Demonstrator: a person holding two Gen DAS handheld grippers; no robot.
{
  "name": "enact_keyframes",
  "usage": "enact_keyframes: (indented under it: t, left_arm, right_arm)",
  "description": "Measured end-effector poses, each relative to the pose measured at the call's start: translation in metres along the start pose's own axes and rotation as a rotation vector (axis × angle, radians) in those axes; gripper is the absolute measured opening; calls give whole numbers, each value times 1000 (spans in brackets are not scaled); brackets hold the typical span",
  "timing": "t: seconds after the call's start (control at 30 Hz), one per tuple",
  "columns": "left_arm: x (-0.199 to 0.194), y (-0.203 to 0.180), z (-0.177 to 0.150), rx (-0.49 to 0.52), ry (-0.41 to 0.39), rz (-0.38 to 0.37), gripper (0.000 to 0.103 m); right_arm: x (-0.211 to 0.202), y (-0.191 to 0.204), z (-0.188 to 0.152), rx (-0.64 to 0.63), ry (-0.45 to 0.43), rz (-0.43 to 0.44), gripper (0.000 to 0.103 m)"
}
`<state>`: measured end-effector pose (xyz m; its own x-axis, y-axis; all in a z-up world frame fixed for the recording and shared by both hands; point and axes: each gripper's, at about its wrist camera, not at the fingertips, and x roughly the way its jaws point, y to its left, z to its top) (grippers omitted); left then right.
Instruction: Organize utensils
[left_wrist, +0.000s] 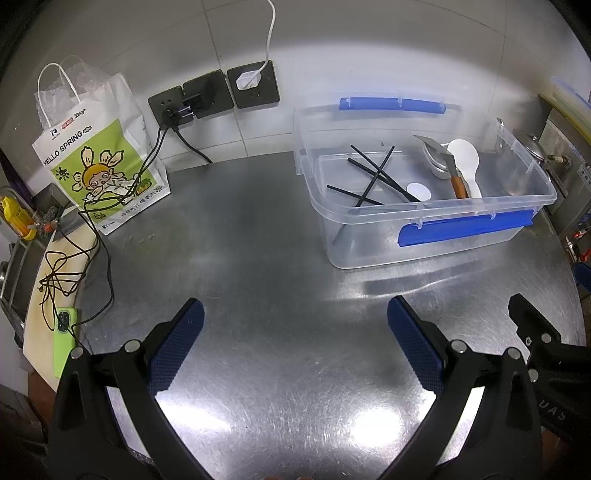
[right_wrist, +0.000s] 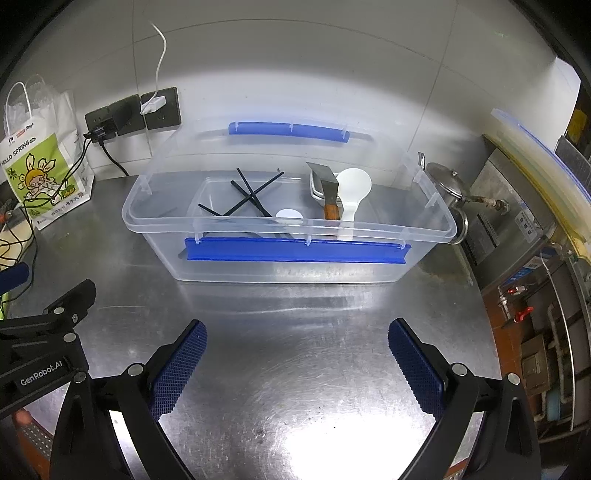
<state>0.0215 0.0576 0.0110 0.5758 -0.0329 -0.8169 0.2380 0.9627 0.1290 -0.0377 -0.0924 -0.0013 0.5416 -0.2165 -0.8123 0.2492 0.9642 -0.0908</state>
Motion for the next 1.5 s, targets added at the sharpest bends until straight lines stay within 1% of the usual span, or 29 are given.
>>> enact_keyframes:
  t: [0.63, 1.5]
  left_arm:
    - [4, -4, 2, 22, 8, -4, 96]
    - [3, -5, -1, 22, 3, 6, 96]
  right_arm:
    - [3, -3, -1, 0, 8, -6, 98]
    - [4, -1, -4, -9, 21, -6, 98]
